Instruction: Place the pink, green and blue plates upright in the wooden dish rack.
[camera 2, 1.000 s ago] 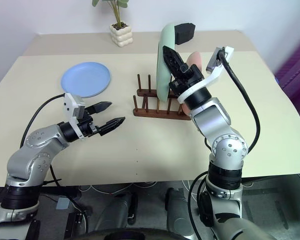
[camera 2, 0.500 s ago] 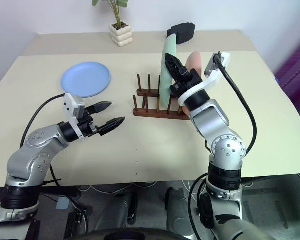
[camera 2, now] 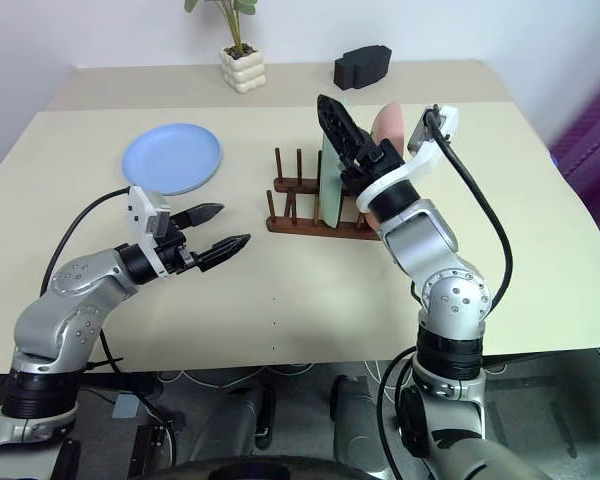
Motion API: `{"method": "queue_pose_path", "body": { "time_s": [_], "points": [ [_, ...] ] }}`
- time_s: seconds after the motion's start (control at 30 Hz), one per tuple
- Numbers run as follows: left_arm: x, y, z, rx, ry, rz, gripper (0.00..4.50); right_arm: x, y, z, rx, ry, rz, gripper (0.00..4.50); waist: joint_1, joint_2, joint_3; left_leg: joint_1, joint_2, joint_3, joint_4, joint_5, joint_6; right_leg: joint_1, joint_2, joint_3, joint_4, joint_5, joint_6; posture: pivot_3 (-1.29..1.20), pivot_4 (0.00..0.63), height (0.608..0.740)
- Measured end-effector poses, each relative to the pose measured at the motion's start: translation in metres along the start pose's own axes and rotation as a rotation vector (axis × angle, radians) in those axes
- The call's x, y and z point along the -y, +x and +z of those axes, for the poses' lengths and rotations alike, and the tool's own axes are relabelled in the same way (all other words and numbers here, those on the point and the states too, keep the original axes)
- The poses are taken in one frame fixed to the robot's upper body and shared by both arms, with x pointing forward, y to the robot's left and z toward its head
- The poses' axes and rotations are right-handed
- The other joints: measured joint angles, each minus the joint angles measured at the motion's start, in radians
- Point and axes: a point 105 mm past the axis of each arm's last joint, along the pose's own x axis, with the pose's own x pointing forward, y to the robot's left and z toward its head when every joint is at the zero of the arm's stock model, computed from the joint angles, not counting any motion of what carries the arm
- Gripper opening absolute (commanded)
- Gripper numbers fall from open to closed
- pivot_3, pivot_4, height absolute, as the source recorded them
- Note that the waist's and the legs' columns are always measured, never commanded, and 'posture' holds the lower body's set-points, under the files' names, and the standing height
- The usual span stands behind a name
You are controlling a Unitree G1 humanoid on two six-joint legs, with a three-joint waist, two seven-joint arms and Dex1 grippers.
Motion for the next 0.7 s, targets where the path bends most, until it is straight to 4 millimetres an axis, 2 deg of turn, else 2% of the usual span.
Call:
{"method": "queue_pose_path", "body": {
  "time_s": [0.23,0.4,0.5,0.57,0.7],
  "points": [
    [0.000,0.000,0.000,-0.002,0.001,0.000,4.50,-0.006,0.002,0.006,-0.010,-0.117,0.050,4.44,0.000,0.000,0.000,0.000,0.000,0.000,0.000,0.000,0.000,0.000,0.000,0.000,0.000,0.000,0.000,0.00,0.150,0.735],
    [0.000,0.000,0.000,-0.003,0.002,0.002,4.50,-0.019,0.005,0.017,-0.028,-0.286,0.132,4.44,0.001,0.000,0.000,-0.001,0.000,0.000,0.000,0.000,0.000,-0.001,0.000,0.000,0.000,0.000,0.000,0.00,0.150,0.735],
    [-0.001,0.000,0.000,0.005,0.002,0.011,4.50,-0.021,0.003,0.019,-0.057,-0.385,0.168,4.44,0.003,0.000,0.000,-0.001,0.000,0.000,0.000,0.000,0.000,-0.001,0.000,0.000,0.000,0.000,0.000,0.00,0.150,0.735],
    [-0.017,0.003,0.002,0.016,-0.006,0.097,4.50,-0.023,0.001,0.023,-0.084,-0.486,0.213,4.44,0.006,0.000,0.000,-0.001,-0.001,0.000,0.001,0.000,0.000,-0.001,0.000,0.000,0.000,0.000,0.000,0.00,0.150,0.735],
    [-0.076,-0.008,0.012,0.037,-0.021,0.403,4.50,-0.034,-0.003,0.027,-0.156,-0.722,0.336,4.44,0.002,0.000,0.000,-0.001,-0.002,0.000,0.001,0.000,0.000,-0.001,0.001,-0.002,0.000,0.000,0.001,0.00,0.150,0.735]
  ]
}}
